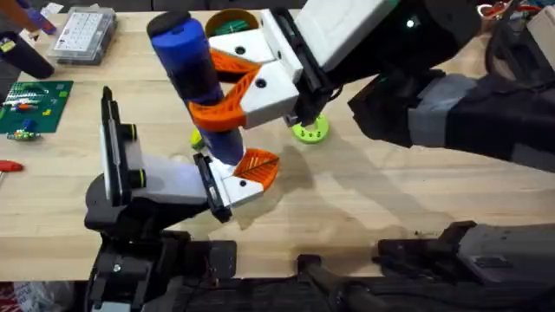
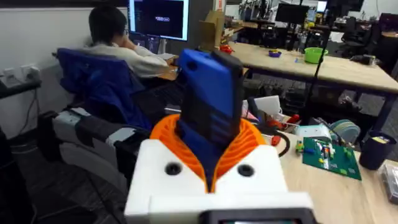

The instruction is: Pick up the gripper from the table and insert it into the empty holder that is missing its gripper. Then pick up a screw, insert it into the mounting hole, and use the screwdriver to tighten it. Finally, clean up the table by picking up the vegetable and placing it into the bucket.

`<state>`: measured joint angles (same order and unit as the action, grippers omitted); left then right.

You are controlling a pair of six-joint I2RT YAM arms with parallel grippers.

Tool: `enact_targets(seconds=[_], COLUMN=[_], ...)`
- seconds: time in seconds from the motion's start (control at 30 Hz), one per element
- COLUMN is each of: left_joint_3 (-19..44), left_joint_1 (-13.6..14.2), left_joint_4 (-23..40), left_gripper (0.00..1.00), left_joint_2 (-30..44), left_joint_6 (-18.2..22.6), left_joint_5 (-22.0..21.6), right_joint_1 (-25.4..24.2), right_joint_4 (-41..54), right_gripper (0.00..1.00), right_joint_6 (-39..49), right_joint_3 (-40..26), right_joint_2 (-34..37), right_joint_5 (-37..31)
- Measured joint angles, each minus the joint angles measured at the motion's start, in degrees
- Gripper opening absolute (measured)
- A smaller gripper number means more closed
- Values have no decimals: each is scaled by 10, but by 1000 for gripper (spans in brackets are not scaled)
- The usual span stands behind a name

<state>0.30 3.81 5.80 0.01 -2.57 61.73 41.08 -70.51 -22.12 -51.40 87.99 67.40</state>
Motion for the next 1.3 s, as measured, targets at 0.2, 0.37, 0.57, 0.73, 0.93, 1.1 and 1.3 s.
enact_targets(seconds=[0.2,0.37,0.57,0.73,0.93,1.1,1.3], left_joint_3=[0,0,0,0,0,0,0], left_joint_1=[0,0,0,0,0,0,0], left_joint_4=[0,0,0,0,0,0,0], left_gripper=[4,4,4,4,4,4,4], left_joint_2=[0,0,0,0,0,0,0], left_joint_6=[0,0,0,0,0,0,0], left_joint_5=[0,0,0,0,0,0,0], right_joint_1=[0,0,0,0,-2,-12,-22], right_joint_4=[-1,-2,-10,-17,-17,-15,60], right_gripper=[23,23,23,23,23,23,23], right_joint_6=[-5,-6,-6,-10,-18,-27,-29], right_joint_3=[0,0,0,0,0,0,-27], right_joint_2=[0,0,0,-2,-3,-15,-30], right_joint_5=[0,0,5,15,20,24,28])
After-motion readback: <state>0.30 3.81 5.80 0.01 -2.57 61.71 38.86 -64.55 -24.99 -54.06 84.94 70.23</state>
